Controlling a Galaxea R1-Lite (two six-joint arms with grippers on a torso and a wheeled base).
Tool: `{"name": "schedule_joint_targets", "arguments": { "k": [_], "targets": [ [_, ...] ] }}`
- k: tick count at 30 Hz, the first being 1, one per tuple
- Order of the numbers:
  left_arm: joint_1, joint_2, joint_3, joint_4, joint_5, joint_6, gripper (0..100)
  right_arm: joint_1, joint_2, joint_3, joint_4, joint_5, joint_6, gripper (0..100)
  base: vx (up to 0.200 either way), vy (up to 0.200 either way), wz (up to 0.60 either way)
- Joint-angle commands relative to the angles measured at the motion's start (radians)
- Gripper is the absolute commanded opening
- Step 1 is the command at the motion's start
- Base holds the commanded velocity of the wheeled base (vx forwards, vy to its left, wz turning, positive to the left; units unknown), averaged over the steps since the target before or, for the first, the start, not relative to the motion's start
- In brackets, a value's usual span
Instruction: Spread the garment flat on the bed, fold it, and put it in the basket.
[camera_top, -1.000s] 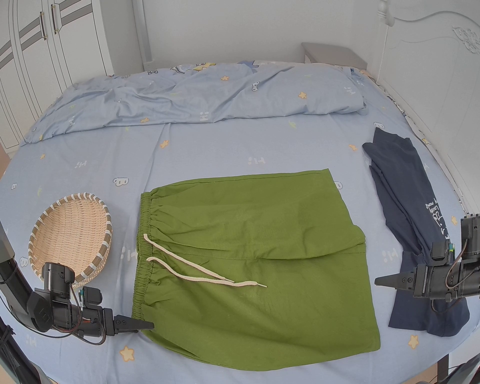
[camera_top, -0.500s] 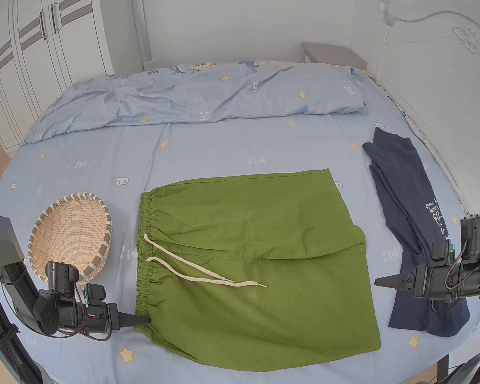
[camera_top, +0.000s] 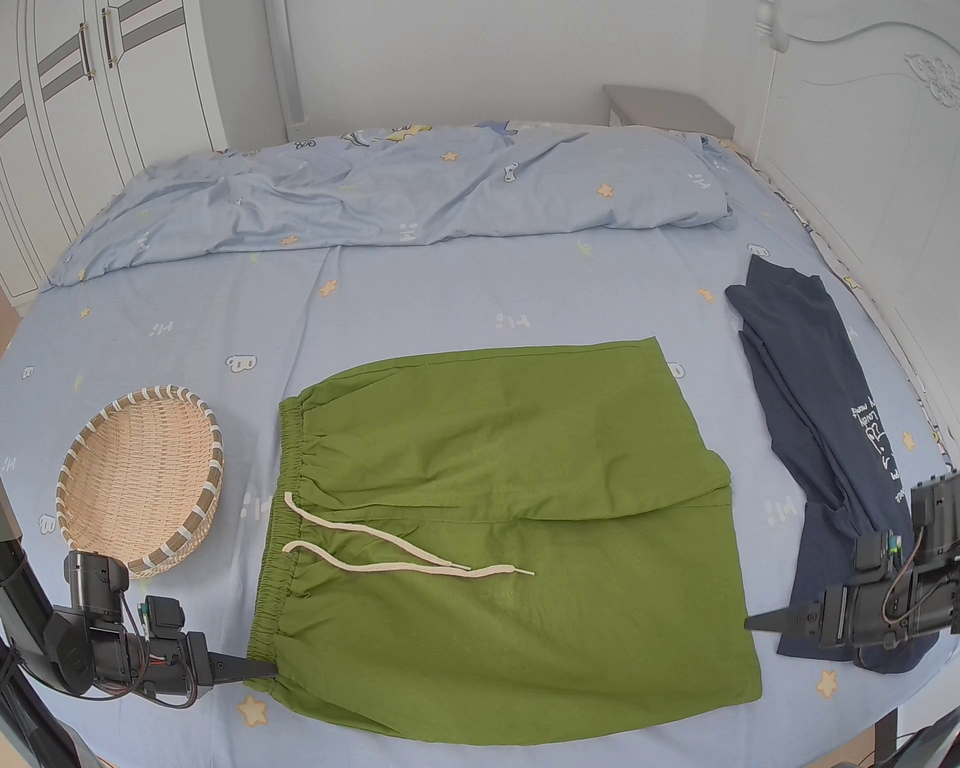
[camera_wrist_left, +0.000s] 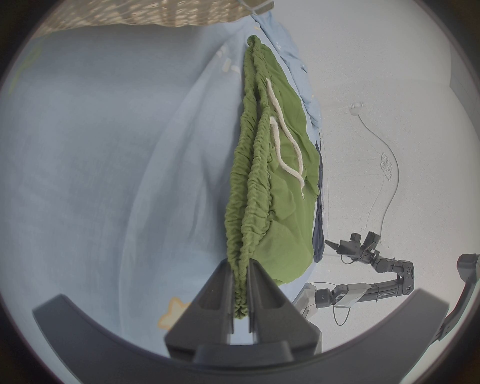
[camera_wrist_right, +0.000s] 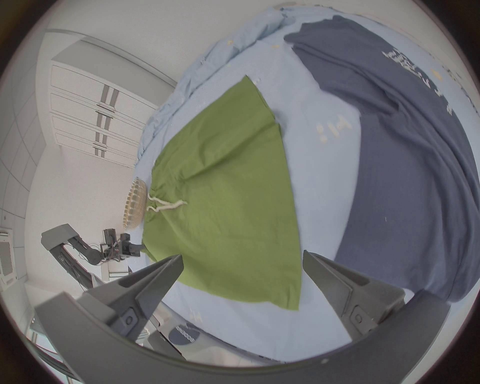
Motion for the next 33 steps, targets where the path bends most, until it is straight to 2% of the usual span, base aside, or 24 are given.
{"name": "schedule_joint_targets", "arguments": {
  "k": [1, 5, 11, 17, 21, 31, 33],
  "targets": [
    [0.034, -0.031, 0.062, 0.000, -0.003, 0.007, 0, -0.006, 0.010, 0.108, -0.005, 0.018, -0.040, 100, 0.000, 0.000, 0.00],
    [0.043, -0.019, 0.076, 0.001, -0.006, 0.049, 0, -0.012, 0.068, 0.153, -0.008, 0.061, -0.089, 100, 0.000, 0.000, 0.00],
    [0.054, -0.007, 0.076, -0.009, -0.009, 0.093, 0, -0.013, 0.201, 0.162, -0.051, 0.078, -0.123, 100, 0.000, 0.000, 0.00],
    [0.055, 0.001, 0.064, -0.009, -0.009, 0.102, 0, -0.029, 0.342, 0.228, -0.264, 0.083, -0.130, 100, 0.000, 0.000, 0.00],
    [0.054, 0.001, 0.061, -0.011, -0.011, 0.101, 0, -0.029, 0.382, 0.243, -0.345, 0.125, -0.121, 100, 0.000, 0.000, 0.00],
    [0.051, 0.002, 0.055, -0.009, -0.011, 0.101, 0, -0.029, 0.433, 0.229, -0.358, 0.153, -0.121, 100, 0.000, 0.000, 0.00],
    [0.051, 0.002, 0.051, -0.009, -0.012, 0.099, 0, -0.027, 0.436, 0.229, -0.367, 0.196, -0.119, 100, 0.000, 0.000, 0.00]
  ]
}}
